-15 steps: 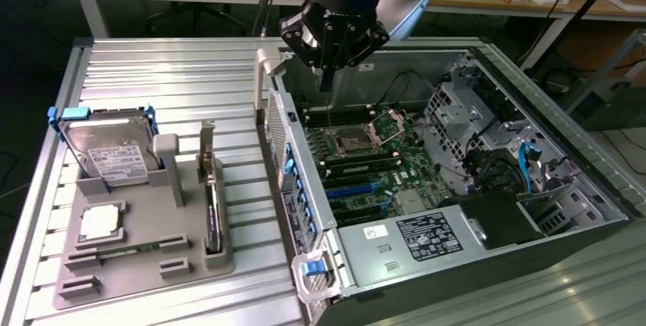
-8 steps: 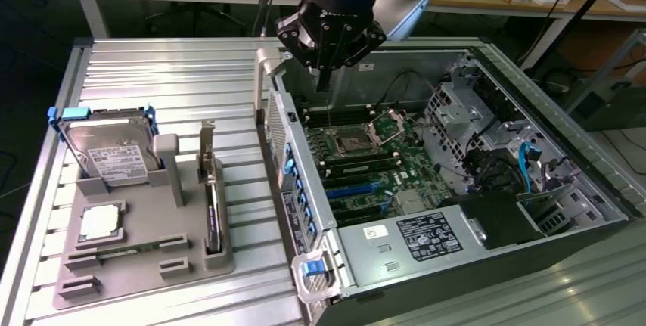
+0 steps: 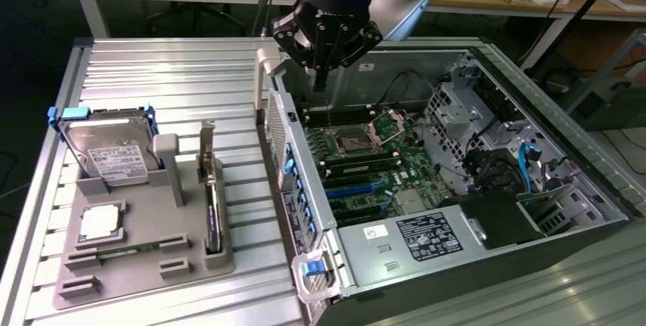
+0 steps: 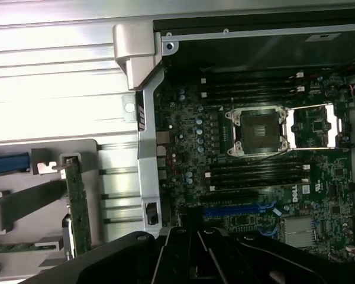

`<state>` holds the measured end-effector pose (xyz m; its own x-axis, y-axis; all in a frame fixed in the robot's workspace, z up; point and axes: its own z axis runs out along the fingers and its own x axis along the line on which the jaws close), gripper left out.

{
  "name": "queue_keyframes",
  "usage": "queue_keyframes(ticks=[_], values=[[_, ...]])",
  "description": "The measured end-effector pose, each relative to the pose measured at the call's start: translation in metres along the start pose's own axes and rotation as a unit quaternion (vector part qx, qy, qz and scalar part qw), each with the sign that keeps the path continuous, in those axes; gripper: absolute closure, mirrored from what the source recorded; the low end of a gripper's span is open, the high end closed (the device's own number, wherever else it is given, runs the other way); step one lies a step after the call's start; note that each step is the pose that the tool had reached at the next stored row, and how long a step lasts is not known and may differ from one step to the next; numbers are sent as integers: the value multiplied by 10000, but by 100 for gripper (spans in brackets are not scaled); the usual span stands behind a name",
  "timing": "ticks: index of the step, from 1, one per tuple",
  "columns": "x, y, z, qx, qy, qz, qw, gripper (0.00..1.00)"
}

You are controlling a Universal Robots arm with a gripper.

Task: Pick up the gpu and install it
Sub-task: 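Reach for the gpu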

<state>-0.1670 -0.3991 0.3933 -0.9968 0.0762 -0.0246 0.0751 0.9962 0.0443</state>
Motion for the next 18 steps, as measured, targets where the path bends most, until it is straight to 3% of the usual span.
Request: queue_keyframes(ticks=[18], values=[[123, -10, -3, 0, 0, 0, 10000, 89]])
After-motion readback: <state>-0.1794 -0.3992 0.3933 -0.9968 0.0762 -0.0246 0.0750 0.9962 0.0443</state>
